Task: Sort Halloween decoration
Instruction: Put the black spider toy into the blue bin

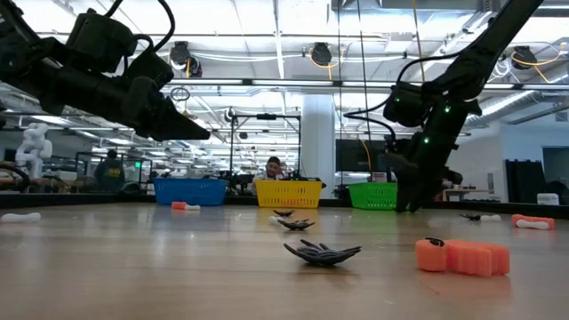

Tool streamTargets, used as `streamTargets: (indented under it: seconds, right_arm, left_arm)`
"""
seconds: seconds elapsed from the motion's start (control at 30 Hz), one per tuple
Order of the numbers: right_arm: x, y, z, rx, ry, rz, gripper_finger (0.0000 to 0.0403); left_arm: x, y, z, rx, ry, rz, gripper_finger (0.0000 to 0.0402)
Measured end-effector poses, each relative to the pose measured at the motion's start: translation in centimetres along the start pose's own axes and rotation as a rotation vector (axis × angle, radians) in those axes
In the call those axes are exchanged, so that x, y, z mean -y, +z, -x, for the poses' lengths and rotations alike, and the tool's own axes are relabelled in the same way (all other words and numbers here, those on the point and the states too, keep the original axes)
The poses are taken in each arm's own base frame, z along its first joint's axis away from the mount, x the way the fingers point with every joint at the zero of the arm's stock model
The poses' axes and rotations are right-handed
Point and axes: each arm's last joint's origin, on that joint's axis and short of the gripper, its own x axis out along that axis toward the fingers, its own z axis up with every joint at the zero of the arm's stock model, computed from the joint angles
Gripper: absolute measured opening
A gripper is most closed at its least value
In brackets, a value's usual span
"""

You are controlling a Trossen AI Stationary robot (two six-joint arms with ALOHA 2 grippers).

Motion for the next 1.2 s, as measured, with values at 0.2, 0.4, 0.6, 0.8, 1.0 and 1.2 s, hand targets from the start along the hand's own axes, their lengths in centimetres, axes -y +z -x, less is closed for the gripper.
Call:
streamTargets:
  seconds: [0.2, 0.4, 0.6, 0.8, 1.0, 1.2]
  right_arm:
    - [0.0, 0.0, 0.0, 0.007, -0.006, 0.026, 0.0156]
    - [0.0, 0.0, 0.0, 0.007, -0.005, 0.071, 0.0094]
    - [-0.3, 0.0, 0.0, 0.017, 0.019, 0.137, 0.003]
    - [-1.5, 0.0, 0.1, 0.036, 0.046, 0.232, 0.0008]
    - [-3.9, -0.2, 0.7, 0.056, 0.092, 0.328, 0.0006]
    - [-6.9, -0.5, 1.4, 0.155, 0.193, 0.404, 0.0005]
  left_arm:
    - [0.0, 0.0, 0.0, -0.001, 0.001, 0.001, 0.0]
    - [0.0, 0.0, 0.0, -0.004, 0.0, 0.001, 0.0]
    - [0.0, 0.0, 0.0, -0.005, 0.0, 0.001, 0.0]
    - [-0.1, -0.2, 0.0, -0.018, 0.043, 0.024, 0.0]
    - [-0.3, -0.4, 0.0, -0.043, 0.095, 0.023, 0.0]
    - [-0.5, -0.4, 0.0, -0.033, 0.161, 0.072, 0.0]
